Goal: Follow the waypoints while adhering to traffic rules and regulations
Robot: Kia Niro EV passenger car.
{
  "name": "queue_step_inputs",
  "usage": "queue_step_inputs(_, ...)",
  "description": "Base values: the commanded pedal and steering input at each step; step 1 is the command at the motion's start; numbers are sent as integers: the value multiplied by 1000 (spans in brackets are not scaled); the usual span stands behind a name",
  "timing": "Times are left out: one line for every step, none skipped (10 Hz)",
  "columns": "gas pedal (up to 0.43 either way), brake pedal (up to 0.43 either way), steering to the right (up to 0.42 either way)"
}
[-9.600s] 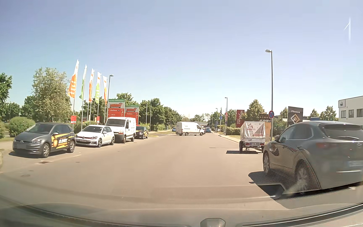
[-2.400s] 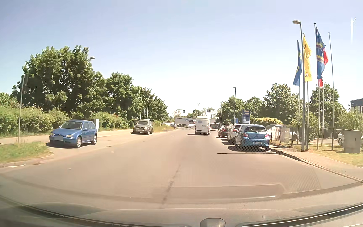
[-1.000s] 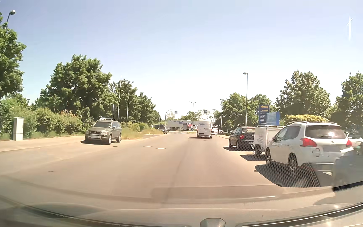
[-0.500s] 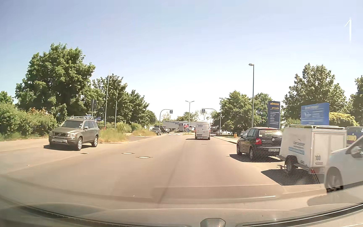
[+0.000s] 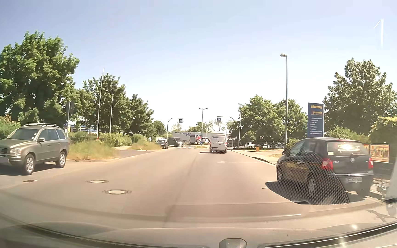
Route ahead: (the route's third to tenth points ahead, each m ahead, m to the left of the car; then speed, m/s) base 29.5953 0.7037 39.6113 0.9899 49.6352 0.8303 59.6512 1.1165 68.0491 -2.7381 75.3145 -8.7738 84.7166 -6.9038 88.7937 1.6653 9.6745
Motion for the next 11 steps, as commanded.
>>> queue_step_inputs(20,30,16)
queue_step_inputs(20,30,16)
queue_step_inputs(20,30,15)
queue_step_inputs(20,30,14)
queue_step_inputs(20,30,13)
queue_step_inputs(20,24,12)
queue_step_inputs(20,30,12)
queue_step_inputs(20,30,11)
queue_step_inputs(0,30,11)
queue_step_inputs(0,30,10)
queue_step_inputs(0,30,10)
